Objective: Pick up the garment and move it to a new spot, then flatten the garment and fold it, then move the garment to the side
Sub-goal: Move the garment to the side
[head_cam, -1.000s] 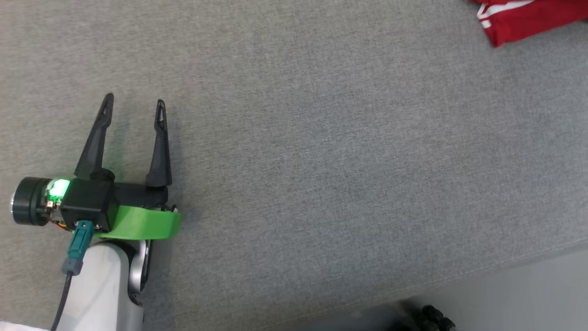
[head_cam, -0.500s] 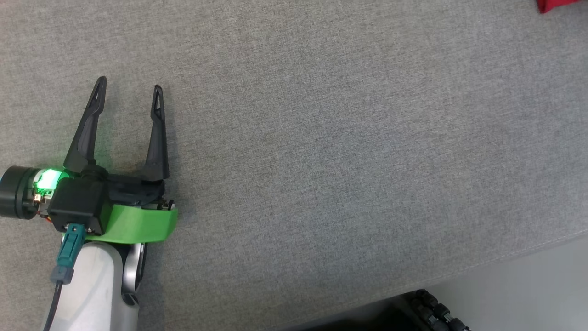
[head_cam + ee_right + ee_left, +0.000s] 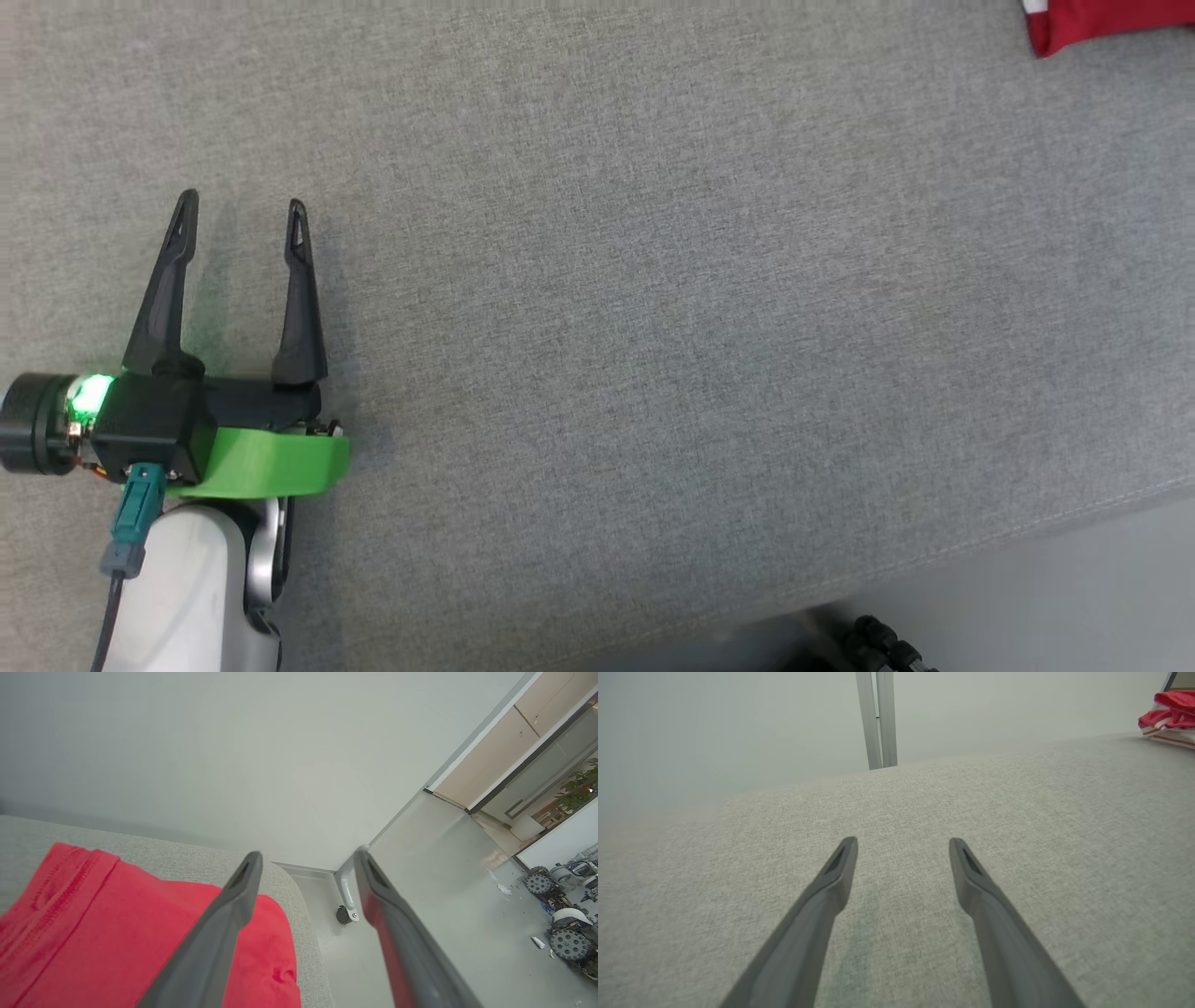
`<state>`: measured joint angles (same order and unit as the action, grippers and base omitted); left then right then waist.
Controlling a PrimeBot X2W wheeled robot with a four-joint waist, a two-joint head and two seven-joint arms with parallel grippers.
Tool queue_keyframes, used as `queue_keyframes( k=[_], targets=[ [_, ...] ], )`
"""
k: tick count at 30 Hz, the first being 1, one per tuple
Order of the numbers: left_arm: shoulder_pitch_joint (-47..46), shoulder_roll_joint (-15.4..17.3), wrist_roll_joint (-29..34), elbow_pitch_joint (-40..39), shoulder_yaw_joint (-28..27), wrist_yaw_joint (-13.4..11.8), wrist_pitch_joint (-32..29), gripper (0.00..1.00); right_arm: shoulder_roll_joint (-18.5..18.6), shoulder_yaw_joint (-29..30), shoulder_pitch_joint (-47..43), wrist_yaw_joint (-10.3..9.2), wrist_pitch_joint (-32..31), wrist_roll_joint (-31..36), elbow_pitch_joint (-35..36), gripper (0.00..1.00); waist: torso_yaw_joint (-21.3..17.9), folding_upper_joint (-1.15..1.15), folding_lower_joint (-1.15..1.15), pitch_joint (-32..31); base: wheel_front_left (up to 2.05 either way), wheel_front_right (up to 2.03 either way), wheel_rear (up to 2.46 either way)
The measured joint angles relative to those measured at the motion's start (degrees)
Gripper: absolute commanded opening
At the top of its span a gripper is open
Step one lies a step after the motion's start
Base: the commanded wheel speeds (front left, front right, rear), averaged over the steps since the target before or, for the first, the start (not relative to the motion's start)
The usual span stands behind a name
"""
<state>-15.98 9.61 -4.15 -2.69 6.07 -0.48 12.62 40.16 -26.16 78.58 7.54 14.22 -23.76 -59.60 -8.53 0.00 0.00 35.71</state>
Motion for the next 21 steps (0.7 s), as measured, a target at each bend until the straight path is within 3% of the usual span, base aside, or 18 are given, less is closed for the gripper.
queue_keyframes(
  k=[8, 21],
  targets=[
    [2.46, -0.82, -1.91, 2.91, -0.69, -0.6, 1.4, 1.0, -3.42, 0.65, -6.47, 0.0, 0.79, -1.85, 8.33, 1.0, 0.69, 0.0, 0.0, -5.74, 0.0, 0.0, 0.0],
    [7.47, -1.57, -3.8, 5.59, -1.69, -1.12, 2.15, 1.0, -11.24, 7.36, -26.83, 0.0, 0.82, -0.53, 25.46, 1.0, 3.29, 0.0, -0.01, -16.39, 0.0, 0.0, 0.0]
  ],
)
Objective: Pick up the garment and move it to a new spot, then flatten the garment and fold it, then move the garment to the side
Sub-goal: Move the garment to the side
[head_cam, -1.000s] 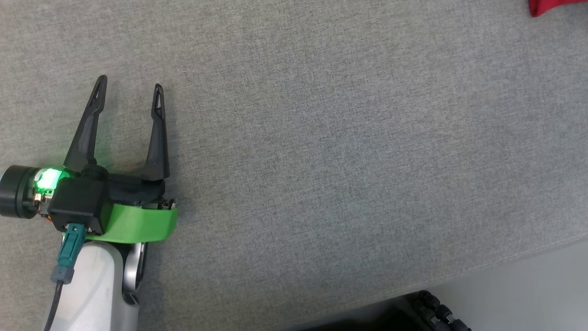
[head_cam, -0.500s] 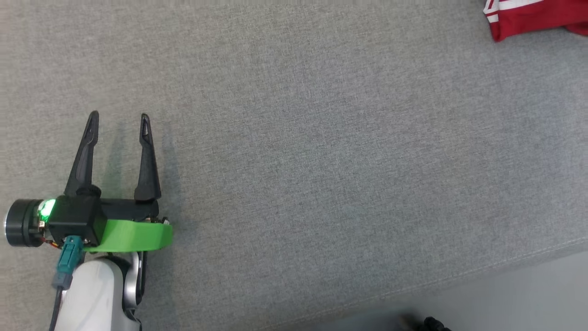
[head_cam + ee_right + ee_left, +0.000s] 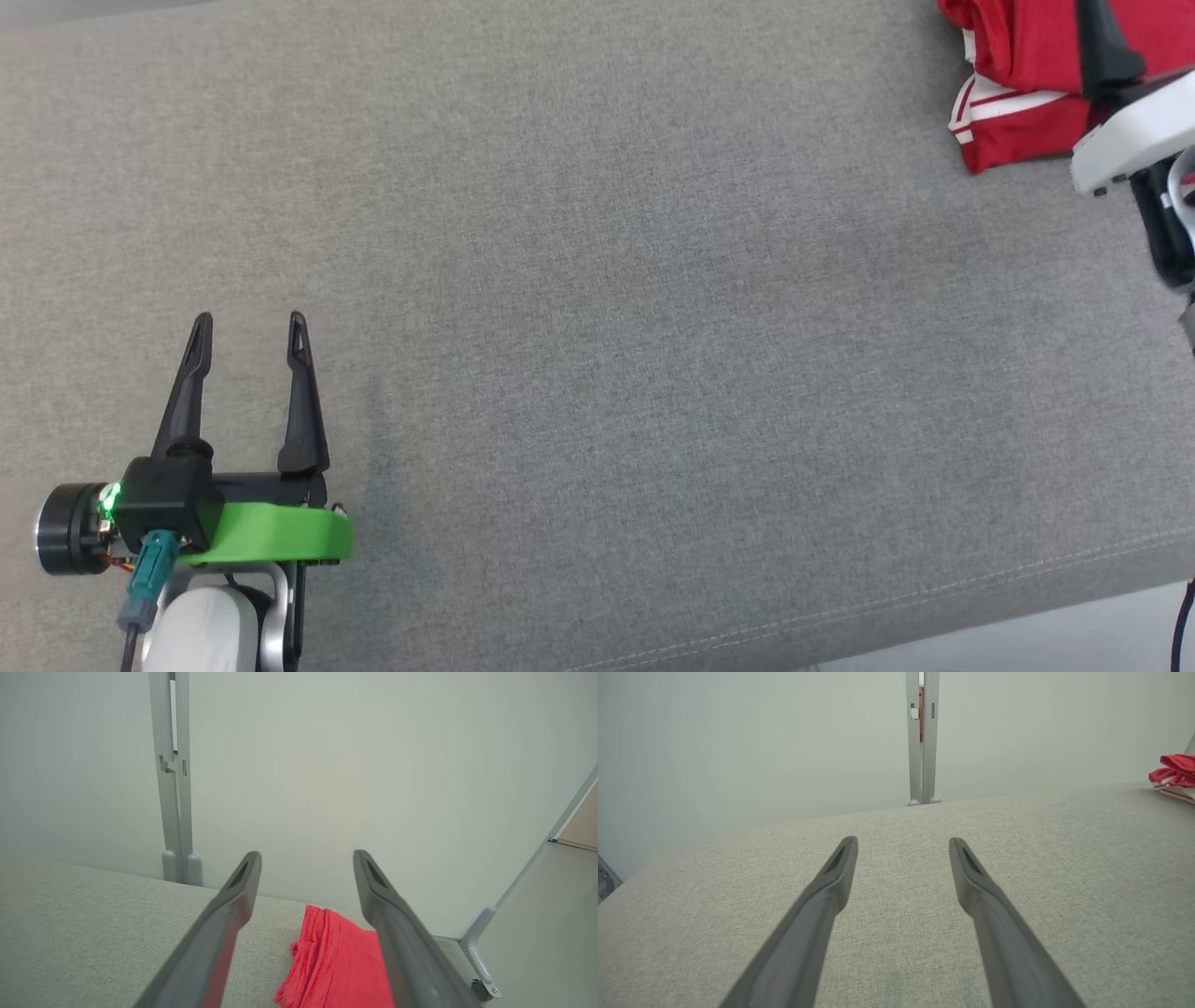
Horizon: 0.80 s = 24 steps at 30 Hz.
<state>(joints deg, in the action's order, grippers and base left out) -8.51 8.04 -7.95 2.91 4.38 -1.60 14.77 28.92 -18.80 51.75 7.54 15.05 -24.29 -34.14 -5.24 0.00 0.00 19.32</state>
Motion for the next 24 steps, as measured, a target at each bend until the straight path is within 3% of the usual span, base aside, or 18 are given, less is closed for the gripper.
queue_keyframes(
  k=[10, 24],
  targets=[
    [2.46, -0.18, -1.48, 1.46, -0.67, -0.26, 0.18, 1.0, -5.61, 5.63, -15.93, -0.01, 0.0, 1.63, 9.85, 1.0, 2.31, 0.0, 0.0, -6.1, 0.0, 0.0, 0.0],
    [3.78, -0.26, -2.15, 4.34, -1.18, 0.08, 0.2, 1.0, -14.1, 8.66, -32.67, -0.01, 0.0, 3.36, 16.83, 1.0, 4.35, 0.0, 0.0, -11.23, 0.0, 0.0, 0.0]
  ],
)
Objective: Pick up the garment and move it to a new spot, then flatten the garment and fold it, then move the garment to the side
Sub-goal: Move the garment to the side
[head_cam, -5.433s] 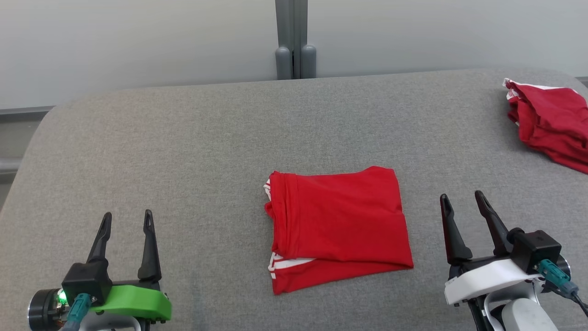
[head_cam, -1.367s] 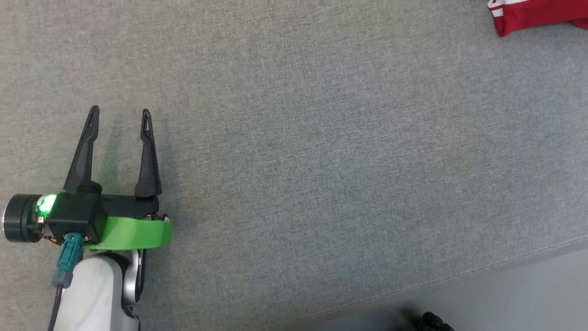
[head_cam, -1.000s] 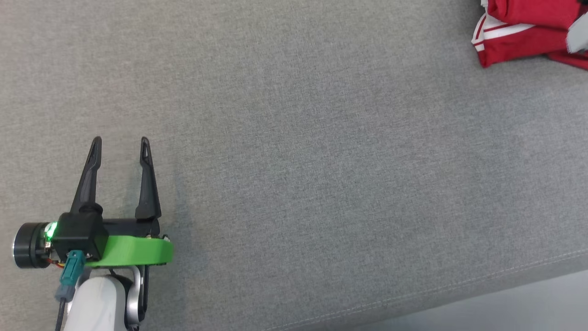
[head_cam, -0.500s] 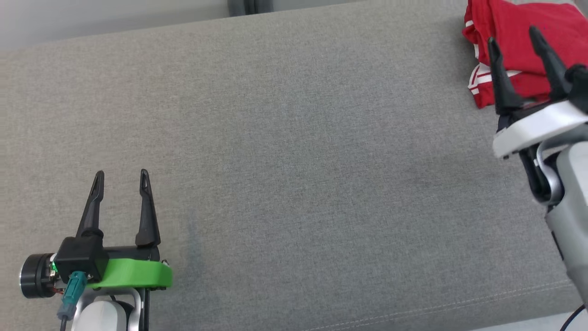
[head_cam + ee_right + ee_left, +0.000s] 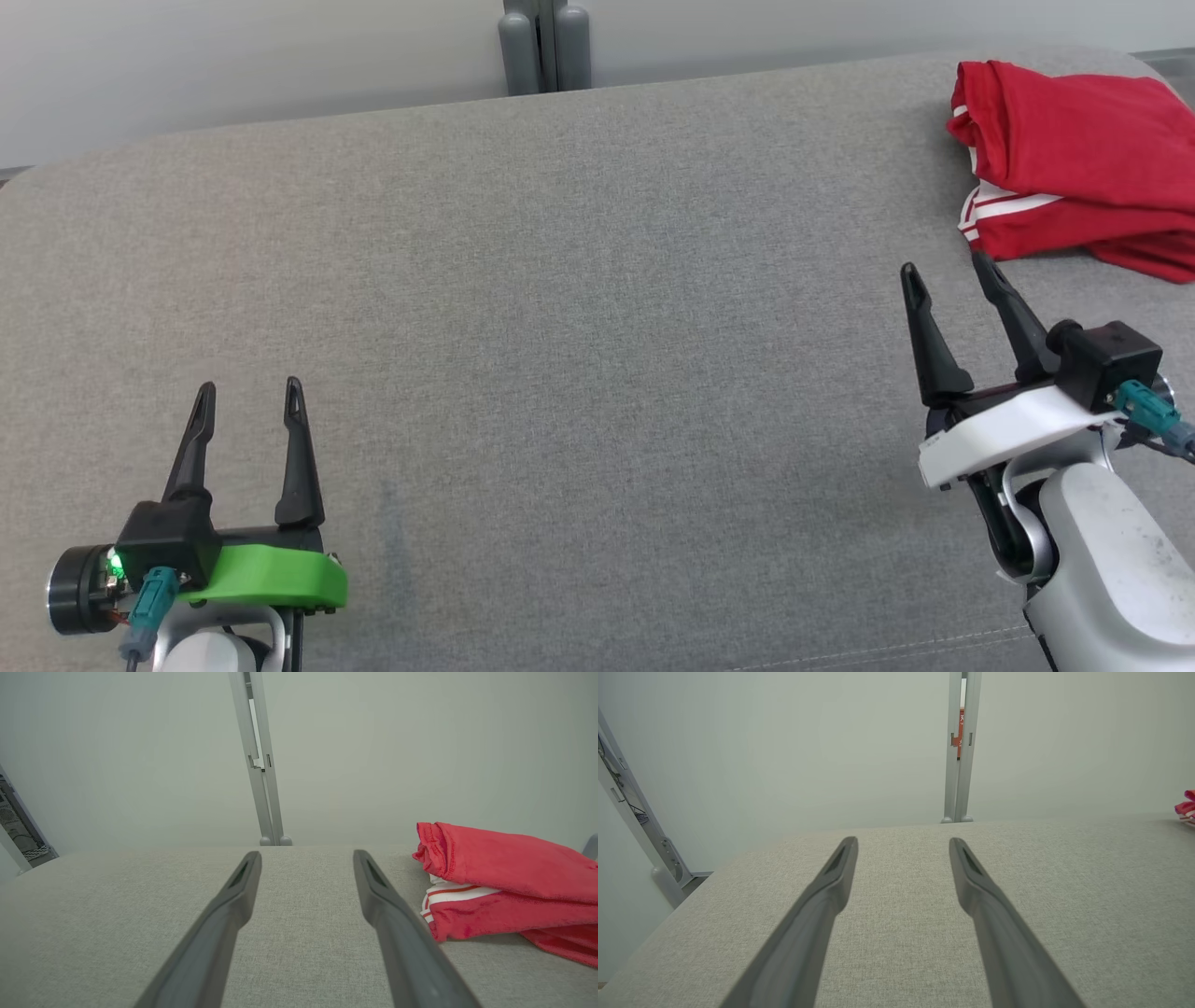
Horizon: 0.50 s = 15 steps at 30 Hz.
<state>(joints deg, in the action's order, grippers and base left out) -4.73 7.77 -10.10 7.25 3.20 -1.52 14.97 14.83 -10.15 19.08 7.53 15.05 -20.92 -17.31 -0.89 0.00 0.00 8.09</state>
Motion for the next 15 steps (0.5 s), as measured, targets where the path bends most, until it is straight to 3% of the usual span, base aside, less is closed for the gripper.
queue_keyframes(
  k=[15],
  targets=[
    [0.58, 0.08, -0.44, 1.14, 0.01, 0.51, 0.0, 1.0, -4.59, 3.42, -7.6, 0.0, 0.0, 1.79, 4.94, 1.0, 1.9, 0.0, 0.0, -2.85, 0.0, 0.0, 0.0]
  ],
)
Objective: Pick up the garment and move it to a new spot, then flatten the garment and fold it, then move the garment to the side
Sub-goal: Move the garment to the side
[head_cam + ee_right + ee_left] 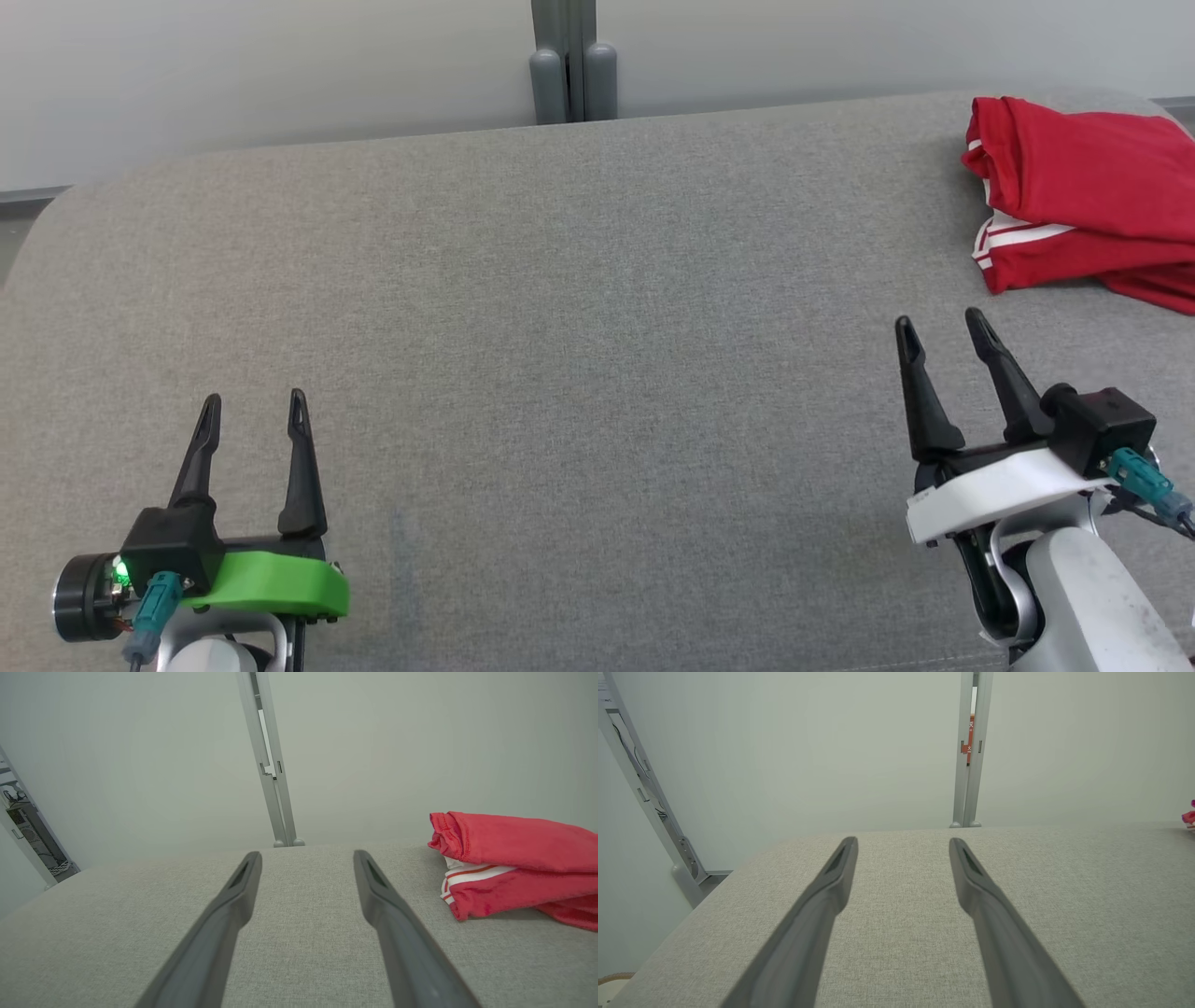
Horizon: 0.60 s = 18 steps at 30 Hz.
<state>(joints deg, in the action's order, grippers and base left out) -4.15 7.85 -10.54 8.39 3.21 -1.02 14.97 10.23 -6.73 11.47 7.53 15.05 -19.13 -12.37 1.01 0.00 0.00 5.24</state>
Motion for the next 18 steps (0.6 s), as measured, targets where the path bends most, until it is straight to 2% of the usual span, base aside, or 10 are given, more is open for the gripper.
queue_keyframes(
  k=[18],
  targets=[
    [1.07, 0.49, -0.87, 1.1, -0.57, -0.01, 0.05, 1.0, -3.57, 2.59, -6.19, 0.0, 0.01, 3.75, 2.48, 1.0, 1.13, 0.0, 0.0, -3.25, 0.0, 0.0, 0.0]
  ],
)
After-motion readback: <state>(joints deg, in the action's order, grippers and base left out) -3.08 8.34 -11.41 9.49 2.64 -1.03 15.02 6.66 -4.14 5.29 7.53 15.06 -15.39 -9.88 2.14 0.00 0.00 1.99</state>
